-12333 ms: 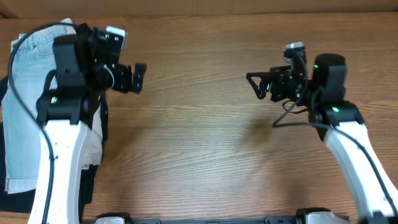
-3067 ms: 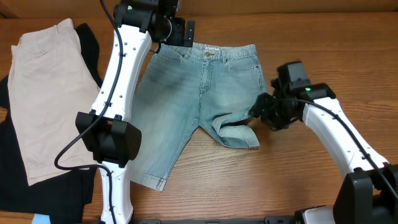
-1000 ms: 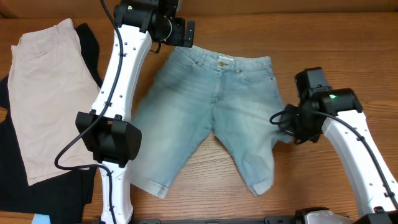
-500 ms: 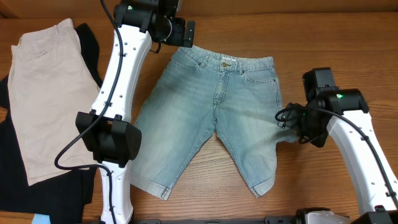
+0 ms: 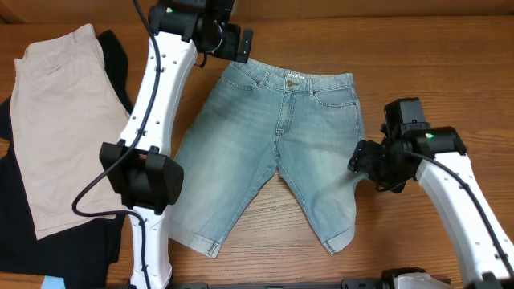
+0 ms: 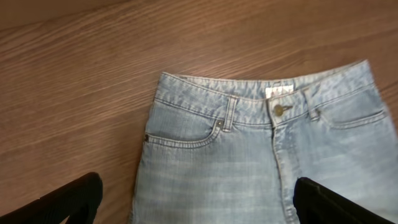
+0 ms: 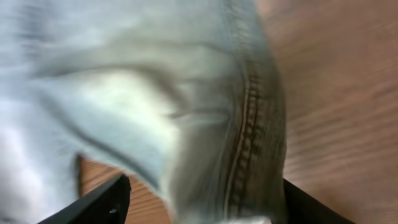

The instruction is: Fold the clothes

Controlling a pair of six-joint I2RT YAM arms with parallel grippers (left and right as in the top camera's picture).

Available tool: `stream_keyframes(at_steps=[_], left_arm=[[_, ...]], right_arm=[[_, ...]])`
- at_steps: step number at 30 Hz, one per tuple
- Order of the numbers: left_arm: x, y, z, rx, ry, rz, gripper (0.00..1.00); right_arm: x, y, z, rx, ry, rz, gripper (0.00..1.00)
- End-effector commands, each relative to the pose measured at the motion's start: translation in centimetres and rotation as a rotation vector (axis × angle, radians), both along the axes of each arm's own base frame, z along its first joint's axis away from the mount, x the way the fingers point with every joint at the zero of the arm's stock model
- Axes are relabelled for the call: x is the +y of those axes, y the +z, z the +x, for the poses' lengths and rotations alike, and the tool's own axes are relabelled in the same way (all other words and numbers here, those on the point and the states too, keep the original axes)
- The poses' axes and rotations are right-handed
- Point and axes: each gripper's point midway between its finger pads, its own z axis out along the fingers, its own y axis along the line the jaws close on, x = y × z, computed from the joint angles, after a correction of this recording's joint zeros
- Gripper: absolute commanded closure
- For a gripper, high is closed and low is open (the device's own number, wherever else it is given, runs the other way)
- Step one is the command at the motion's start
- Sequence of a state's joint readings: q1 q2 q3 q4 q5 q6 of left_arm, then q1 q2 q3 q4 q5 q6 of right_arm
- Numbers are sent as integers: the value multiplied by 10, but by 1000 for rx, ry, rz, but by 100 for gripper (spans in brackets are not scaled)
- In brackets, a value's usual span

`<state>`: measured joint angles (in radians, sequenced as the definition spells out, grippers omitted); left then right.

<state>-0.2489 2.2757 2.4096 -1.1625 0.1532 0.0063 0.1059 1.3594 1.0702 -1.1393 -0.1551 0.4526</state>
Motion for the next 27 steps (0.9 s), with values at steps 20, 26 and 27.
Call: stream_keyframes(at_steps=[20,26,27], left_arm=[[-8,-100,-3,188,-84,82,0],[-8,-100,-2,188,-84,82,0],[-8,-100,-2,187,-84,82,0]], right_arm=[[-13,-37,-44,106,-135,-34,30],[-17,-49,-35,61,-161,-49,37],[-16,-51,-31,42,-160,-45,38]])
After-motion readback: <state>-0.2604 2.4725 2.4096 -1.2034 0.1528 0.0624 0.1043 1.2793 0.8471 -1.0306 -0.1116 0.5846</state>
